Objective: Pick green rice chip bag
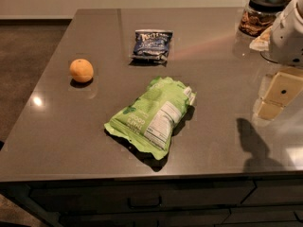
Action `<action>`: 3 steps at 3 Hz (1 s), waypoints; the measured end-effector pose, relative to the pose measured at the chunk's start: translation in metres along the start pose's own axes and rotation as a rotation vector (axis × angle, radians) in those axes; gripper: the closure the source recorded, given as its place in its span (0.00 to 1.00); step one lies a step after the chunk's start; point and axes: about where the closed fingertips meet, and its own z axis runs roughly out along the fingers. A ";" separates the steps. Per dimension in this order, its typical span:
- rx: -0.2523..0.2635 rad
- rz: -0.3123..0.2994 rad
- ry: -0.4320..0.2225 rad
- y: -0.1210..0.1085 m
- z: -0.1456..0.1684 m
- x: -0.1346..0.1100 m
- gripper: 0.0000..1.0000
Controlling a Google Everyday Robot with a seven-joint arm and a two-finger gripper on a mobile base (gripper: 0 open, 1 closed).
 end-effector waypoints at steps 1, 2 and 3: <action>0.000 0.000 0.000 0.000 0.000 0.000 0.00; -0.028 -0.035 -0.030 -0.010 0.018 -0.017 0.00; -0.057 -0.063 -0.049 -0.017 0.035 -0.034 0.00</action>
Offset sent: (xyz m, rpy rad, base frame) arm 0.0296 0.0210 -0.0215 0.0446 0.0401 0.0806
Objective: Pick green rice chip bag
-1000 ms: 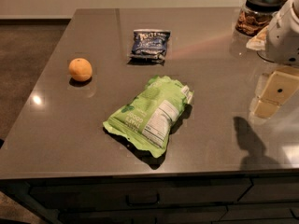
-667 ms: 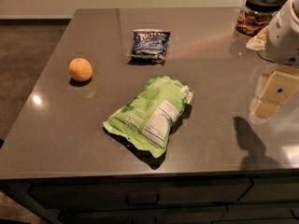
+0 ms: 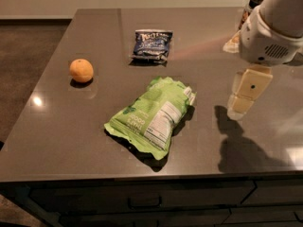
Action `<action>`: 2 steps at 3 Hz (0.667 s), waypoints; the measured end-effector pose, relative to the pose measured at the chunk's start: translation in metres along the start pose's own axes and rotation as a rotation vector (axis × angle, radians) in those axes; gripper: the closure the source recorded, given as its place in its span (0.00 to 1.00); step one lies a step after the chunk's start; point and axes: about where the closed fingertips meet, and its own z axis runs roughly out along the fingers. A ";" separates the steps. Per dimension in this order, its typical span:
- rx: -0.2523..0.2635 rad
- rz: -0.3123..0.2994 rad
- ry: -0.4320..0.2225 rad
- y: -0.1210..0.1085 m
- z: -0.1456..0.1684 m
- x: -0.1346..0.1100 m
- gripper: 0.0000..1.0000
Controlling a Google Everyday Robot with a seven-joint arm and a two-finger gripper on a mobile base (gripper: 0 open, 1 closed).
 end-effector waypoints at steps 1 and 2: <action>-0.041 -0.027 -0.023 -0.007 0.022 -0.026 0.00; -0.082 -0.044 -0.023 -0.009 0.048 -0.047 0.00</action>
Offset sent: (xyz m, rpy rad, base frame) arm 0.0423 0.0857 -0.0617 0.0202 0.1327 0.0978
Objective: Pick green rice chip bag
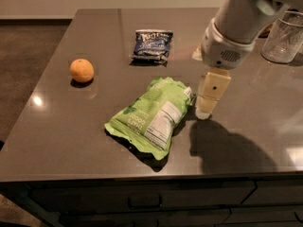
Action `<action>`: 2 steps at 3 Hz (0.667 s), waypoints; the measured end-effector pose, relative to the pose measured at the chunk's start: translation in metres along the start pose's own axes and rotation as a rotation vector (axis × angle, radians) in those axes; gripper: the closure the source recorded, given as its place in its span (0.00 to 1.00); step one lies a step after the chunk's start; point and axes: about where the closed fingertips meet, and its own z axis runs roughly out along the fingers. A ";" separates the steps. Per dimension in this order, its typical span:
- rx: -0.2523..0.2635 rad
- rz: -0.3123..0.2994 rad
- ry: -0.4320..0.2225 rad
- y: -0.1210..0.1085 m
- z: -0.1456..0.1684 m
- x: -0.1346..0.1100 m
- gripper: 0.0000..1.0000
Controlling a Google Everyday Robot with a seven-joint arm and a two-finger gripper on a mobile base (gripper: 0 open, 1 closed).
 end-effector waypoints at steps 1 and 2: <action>-0.063 0.004 0.013 -0.004 0.036 -0.016 0.00; -0.102 0.022 0.016 -0.004 0.054 -0.026 0.00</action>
Offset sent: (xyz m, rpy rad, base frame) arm 0.0195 0.0529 -0.0624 0.0000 0.1663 -0.0073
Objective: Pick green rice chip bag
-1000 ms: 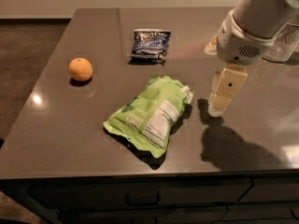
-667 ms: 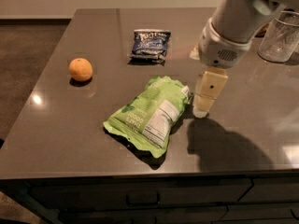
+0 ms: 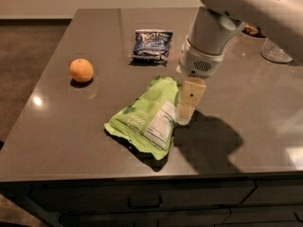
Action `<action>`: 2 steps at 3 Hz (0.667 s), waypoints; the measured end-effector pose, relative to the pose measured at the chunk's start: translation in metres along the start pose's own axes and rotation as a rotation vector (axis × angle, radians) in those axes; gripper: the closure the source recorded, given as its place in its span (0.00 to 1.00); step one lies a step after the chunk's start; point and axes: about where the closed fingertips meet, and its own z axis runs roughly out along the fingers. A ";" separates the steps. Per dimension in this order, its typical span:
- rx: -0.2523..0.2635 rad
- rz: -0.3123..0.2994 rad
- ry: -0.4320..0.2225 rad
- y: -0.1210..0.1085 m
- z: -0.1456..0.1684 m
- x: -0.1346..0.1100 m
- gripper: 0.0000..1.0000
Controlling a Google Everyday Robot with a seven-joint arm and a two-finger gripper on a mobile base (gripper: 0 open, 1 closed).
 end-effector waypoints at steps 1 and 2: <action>-0.046 0.018 0.010 -0.001 0.015 -0.011 0.16; -0.077 0.039 0.025 -0.002 0.025 -0.016 0.40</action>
Offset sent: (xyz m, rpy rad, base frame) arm 0.0059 0.0267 -0.0309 -0.0337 0.1438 -0.0389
